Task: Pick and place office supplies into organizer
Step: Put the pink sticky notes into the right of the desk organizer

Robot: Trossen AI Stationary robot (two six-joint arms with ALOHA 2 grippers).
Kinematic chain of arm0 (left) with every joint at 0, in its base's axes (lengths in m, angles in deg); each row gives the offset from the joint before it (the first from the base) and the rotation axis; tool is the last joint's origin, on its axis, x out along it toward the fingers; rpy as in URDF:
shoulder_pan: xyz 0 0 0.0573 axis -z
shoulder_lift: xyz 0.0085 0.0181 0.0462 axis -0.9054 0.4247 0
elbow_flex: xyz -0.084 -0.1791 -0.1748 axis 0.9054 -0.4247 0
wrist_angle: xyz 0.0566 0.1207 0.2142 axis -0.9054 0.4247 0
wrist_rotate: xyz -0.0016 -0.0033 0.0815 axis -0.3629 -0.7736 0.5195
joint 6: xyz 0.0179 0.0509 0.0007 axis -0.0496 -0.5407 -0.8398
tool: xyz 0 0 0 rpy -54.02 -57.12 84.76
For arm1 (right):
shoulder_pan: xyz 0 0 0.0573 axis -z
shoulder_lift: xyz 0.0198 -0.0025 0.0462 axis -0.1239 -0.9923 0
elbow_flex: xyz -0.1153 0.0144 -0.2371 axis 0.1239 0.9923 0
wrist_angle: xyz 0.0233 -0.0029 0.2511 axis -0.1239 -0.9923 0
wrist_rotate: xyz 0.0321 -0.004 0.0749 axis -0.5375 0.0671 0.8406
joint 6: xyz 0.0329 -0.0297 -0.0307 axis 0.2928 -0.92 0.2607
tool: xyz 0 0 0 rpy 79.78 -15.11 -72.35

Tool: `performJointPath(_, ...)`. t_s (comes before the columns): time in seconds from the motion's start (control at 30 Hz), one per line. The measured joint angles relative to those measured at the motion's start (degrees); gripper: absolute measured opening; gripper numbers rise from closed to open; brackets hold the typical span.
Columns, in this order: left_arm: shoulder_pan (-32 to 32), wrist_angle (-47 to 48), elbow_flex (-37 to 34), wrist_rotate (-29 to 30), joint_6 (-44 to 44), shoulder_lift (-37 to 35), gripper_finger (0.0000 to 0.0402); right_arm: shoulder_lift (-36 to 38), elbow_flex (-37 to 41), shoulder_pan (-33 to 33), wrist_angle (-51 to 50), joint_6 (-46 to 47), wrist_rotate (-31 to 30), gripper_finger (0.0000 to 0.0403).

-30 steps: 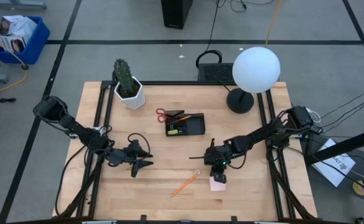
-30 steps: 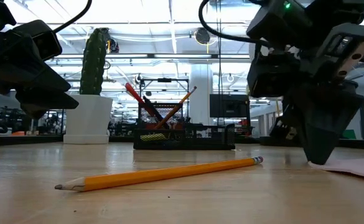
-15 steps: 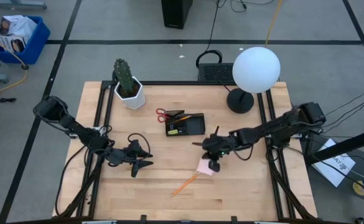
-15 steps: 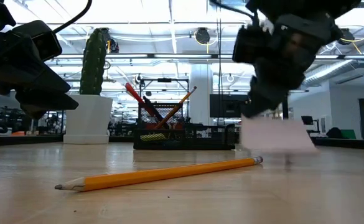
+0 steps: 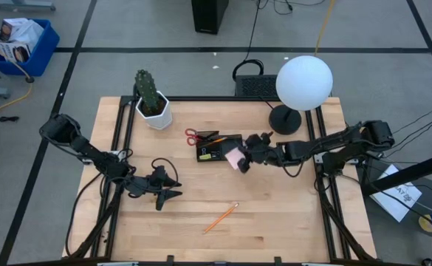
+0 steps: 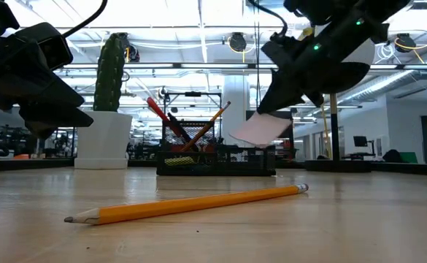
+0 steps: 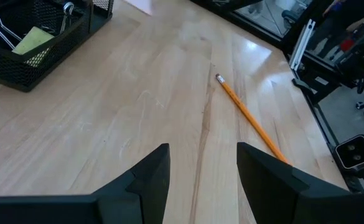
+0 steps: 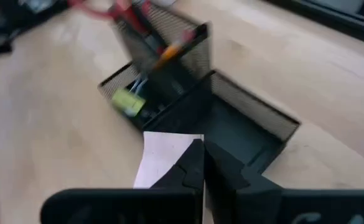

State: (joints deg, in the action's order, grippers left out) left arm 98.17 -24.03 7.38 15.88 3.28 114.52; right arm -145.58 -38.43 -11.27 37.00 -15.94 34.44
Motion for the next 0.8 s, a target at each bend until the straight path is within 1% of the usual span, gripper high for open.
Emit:
performJointPath(0.13, 0.0, 0.0, 0.0, -0.3, -0.2, 0.0, 0.0189, 0.0, 0.0, 4.1, 1.3, 3.8, -0.4, 0.0000)
performJointPath(0.43, 0.0, 0.0, 0.0, -0.5, -0.4, 0.0, 0.0189, 0.0, 0.0, 11.5, 7.1, 6.6, -0.2, 0.0000)
performJointPath(0.6, 0.0, 0.0, 0.0, -0.6, -0.9, 0.0, 0.0189, -2.2, 0.0, 12.5, 7.6, 9.7, -0.1, 0.0000)
performJointPath(0.8, 0.0, 0.0, 0.0, -0.6, -1.2, 0.0, 0.0189, -8.5, 0.0, 12.5, 15.5, 12.1, 2.7, 0.0000)
